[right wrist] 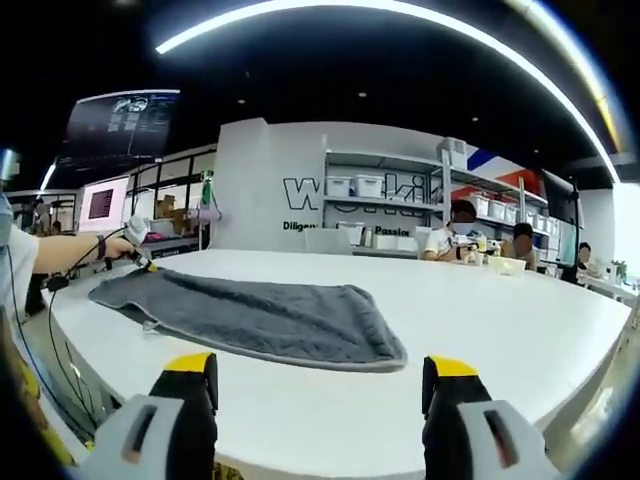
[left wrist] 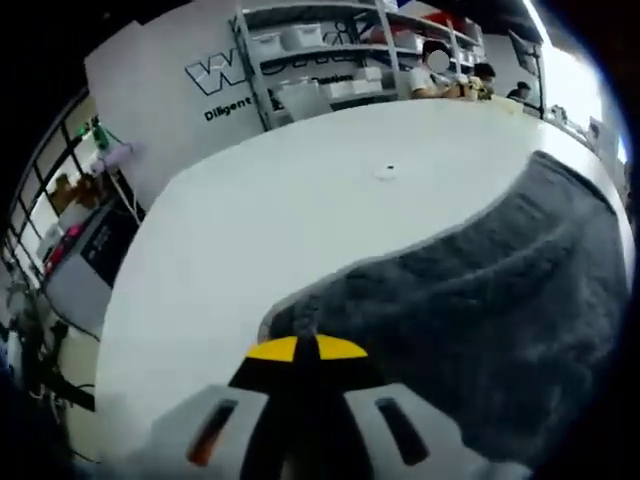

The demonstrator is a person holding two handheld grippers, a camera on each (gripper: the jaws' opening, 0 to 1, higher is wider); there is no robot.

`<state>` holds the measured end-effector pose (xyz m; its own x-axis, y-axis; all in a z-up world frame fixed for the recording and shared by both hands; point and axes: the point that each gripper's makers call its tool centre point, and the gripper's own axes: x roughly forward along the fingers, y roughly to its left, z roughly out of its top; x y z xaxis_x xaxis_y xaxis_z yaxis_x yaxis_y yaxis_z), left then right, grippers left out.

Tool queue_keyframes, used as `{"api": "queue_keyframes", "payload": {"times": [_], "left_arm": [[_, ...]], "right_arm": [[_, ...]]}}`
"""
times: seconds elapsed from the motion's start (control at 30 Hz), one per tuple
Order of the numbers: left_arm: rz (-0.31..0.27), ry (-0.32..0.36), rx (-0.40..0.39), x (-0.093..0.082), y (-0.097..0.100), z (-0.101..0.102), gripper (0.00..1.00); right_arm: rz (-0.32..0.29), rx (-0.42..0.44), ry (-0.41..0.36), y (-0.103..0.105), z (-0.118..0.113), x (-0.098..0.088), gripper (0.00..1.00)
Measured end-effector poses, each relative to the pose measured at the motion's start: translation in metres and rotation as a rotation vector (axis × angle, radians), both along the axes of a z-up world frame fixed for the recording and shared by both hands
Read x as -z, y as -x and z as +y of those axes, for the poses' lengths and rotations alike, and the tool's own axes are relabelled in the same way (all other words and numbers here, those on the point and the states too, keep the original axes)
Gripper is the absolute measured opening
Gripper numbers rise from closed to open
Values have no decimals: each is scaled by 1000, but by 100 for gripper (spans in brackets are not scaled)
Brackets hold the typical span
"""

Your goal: Fold the towel on the table until its edges align and the towel forms a compact rectangular stack.

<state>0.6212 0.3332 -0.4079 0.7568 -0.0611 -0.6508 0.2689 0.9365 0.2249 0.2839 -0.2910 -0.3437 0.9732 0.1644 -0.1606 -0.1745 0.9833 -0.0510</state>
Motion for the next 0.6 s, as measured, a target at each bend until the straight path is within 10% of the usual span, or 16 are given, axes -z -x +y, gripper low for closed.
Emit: {"api": "queue_keyframes", "payload": {"times": [0.4, 0.6], "left_arm": [[-182, 26, 9, -61, 28, -19, 38], [-288, 190, 106, -104, 99, -54, 56]], "right_arm": [[-8, -17, -29, 1, 8, 2, 87], [-40, -15, -50, 3, 7, -7, 87]]}}
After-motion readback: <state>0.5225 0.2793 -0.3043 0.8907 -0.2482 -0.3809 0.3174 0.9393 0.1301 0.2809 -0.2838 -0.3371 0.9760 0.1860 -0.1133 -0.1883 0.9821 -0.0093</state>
